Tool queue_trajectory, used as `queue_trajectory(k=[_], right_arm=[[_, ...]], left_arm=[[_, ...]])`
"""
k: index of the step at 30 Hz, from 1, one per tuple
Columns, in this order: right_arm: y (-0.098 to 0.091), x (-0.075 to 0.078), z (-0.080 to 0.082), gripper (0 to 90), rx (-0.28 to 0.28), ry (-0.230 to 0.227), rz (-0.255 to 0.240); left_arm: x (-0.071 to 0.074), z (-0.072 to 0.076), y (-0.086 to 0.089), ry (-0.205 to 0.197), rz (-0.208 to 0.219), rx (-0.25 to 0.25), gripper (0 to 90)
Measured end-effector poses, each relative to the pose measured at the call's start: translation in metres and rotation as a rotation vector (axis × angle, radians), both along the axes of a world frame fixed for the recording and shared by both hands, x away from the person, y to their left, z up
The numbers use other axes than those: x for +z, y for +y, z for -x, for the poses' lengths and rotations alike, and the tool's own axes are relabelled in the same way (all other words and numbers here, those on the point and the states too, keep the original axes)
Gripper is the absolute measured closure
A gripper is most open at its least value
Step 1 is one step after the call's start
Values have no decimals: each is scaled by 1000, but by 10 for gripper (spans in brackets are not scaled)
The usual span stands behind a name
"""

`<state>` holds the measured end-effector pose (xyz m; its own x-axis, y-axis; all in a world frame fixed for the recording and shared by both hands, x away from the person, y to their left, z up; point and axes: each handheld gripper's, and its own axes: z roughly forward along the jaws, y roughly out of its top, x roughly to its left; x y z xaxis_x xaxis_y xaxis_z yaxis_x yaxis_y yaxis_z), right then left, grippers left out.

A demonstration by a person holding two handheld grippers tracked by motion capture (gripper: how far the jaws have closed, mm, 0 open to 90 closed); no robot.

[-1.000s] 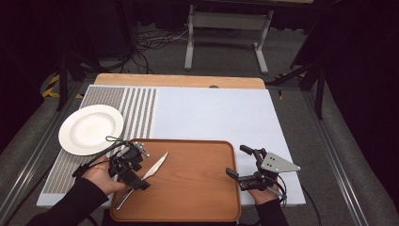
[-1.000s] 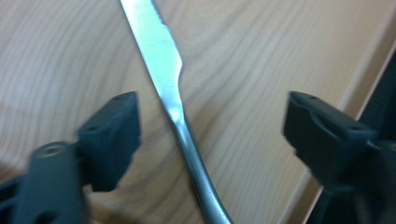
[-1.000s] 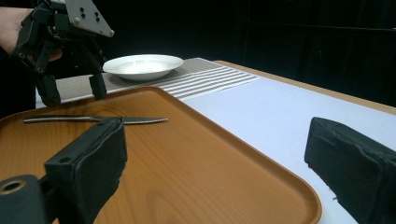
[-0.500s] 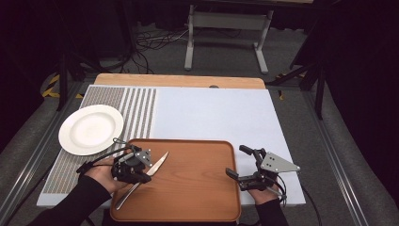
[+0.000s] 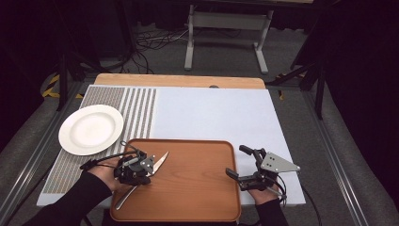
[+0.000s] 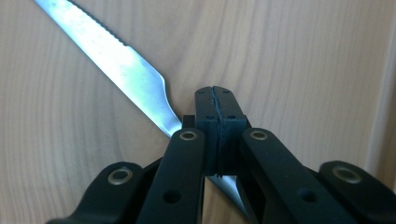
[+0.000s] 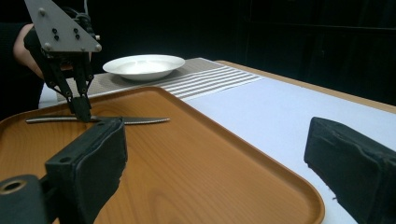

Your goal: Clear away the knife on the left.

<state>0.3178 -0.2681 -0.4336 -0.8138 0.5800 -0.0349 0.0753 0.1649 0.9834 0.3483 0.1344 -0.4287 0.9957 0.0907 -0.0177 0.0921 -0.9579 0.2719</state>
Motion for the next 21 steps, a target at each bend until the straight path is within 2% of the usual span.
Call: queue_trajectory(k=[1, 4, 6, 13, 17, 21], right_arm=[[0, 0, 0, 65, 0, -1, -1], [-1, 0, 0, 66, -1, 0, -4], [-1, 0, 0, 66, -1, 1, -3], [0, 0, 0, 66, 2, 2, -3], [0, 0, 0, 66, 4, 3, -7], [0, 0, 0, 66, 4, 3, -6]], left_arm=[[-1, 1, -1, -9, -8, -21, 900], [-2, 2, -1, -17, -14, -23, 900], [-3, 1, -1, -19, -28, -15, 900], [-3, -1, 0, -10, -30, -3, 900], [-3, -3, 4, -11, -31, 26, 900], [-3, -4, 7, -17, -32, 31, 900]])
